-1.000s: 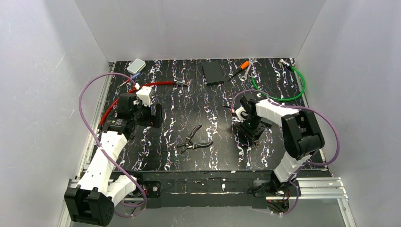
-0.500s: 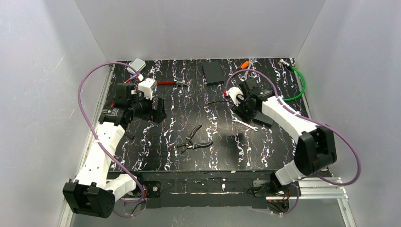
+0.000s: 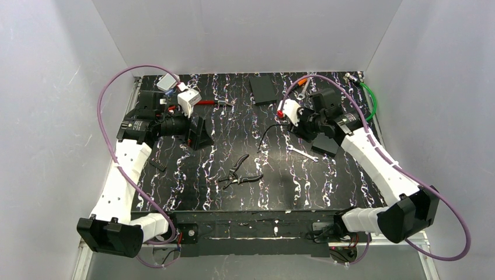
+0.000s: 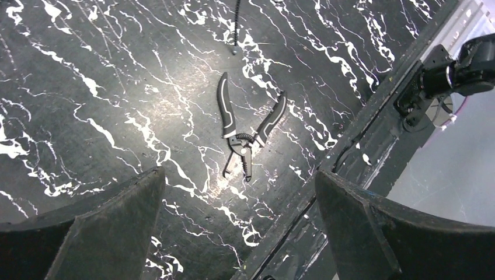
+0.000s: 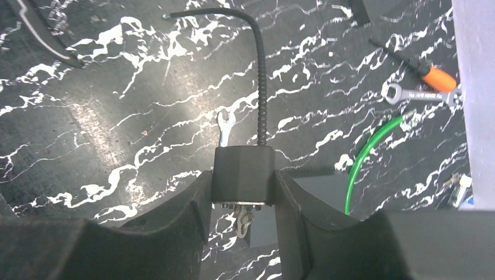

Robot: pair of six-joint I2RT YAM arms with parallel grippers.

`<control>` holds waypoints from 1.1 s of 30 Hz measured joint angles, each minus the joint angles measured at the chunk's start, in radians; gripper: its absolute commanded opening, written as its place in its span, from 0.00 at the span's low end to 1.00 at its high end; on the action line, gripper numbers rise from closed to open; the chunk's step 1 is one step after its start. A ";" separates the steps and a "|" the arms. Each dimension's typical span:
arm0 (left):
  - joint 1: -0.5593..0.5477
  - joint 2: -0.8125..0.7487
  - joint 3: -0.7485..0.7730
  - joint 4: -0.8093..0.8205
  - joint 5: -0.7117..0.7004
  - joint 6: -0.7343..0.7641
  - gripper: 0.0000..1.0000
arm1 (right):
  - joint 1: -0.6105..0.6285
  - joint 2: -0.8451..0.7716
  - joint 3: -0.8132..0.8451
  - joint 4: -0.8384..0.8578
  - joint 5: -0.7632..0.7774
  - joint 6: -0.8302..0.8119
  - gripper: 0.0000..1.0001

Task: Lock with the key
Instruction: Pick up the lock from the center of the board, then lock the lock.

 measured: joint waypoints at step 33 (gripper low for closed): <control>-0.220 0.146 -0.025 0.194 0.234 0.002 0.60 | 0.153 -0.060 0.215 -0.044 -0.512 0.162 0.01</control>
